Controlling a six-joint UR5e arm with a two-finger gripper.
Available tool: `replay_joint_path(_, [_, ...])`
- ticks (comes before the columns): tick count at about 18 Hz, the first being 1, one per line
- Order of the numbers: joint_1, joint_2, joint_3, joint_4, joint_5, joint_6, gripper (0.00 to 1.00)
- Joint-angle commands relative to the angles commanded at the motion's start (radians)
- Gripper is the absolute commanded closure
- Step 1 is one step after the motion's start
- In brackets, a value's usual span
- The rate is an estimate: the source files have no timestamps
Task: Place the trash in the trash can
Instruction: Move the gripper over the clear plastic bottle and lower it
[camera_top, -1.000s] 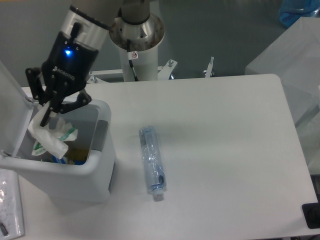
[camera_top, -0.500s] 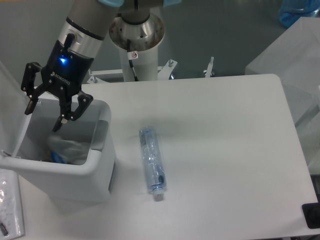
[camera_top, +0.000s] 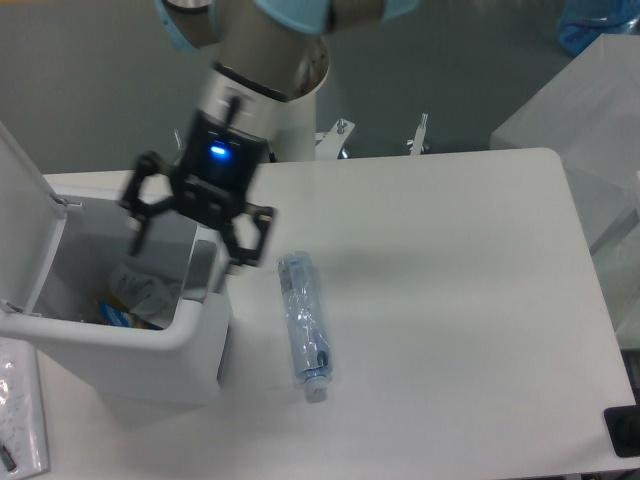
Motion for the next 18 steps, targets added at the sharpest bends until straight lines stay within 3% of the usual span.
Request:
replay_joint_path(6, [0.039, -0.143, 0.028, -0.003, 0.009, 0.002, 0.0])
replay_joint_path(10, [0.034, -0.193, 0.035, -0.012, 0.162, -0.002, 0.0])
replay_joint_path(14, [0.032, -0.245, 0.055, -0.024, 0.179, 0.003, 0.0])
replay_joint_path(18, [-0.006, -0.339, 0.161, -0.182, 0.28, 0.003, 0.0])
